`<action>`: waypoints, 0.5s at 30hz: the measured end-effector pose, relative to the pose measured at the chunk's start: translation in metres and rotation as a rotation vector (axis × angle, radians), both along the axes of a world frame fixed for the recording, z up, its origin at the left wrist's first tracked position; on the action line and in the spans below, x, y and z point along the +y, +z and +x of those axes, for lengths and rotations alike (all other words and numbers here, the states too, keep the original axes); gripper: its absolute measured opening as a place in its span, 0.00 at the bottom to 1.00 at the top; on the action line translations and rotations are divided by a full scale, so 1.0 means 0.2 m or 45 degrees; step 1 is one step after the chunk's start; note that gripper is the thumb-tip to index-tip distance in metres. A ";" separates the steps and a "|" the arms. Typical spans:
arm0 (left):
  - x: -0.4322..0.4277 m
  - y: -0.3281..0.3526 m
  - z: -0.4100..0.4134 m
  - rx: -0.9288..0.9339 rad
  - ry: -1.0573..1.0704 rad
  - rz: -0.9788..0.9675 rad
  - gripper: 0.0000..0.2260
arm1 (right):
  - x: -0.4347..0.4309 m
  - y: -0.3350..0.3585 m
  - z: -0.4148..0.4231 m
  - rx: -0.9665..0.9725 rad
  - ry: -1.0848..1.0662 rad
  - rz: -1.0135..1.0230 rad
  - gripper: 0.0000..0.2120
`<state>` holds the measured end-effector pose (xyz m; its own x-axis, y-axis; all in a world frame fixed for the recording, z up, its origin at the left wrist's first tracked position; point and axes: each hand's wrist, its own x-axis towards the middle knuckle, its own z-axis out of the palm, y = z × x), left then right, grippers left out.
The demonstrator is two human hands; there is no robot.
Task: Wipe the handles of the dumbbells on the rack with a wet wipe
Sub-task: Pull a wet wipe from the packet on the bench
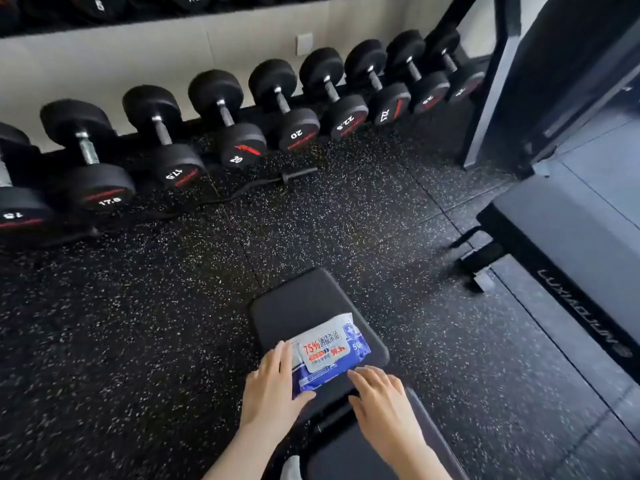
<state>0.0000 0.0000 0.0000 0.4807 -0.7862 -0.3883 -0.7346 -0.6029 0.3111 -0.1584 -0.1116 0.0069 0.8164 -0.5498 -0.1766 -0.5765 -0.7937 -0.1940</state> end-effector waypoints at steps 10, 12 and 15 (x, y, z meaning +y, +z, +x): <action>-0.10 -0.48 0.05 -0.032 0.113 0.094 0.48 | -0.13 -0.38 0.16 0.122 0.238 -0.042 0.30; -0.10 -0.51 0.03 -0.032 0.133 0.060 0.49 | -0.16 -0.41 0.20 0.146 0.290 -0.049 0.35; -0.09 -0.55 0.01 -0.030 0.179 0.008 0.49 | -0.21 -0.43 0.27 0.191 0.405 -0.106 0.39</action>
<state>0.0026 -0.0173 -0.1092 0.5950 -0.7080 -0.3803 -0.6497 -0.7023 0.2910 -0.1043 -0.1546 -0.0800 0.9173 -0.2899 -0.2728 -0.3154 -0.9475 -0.0536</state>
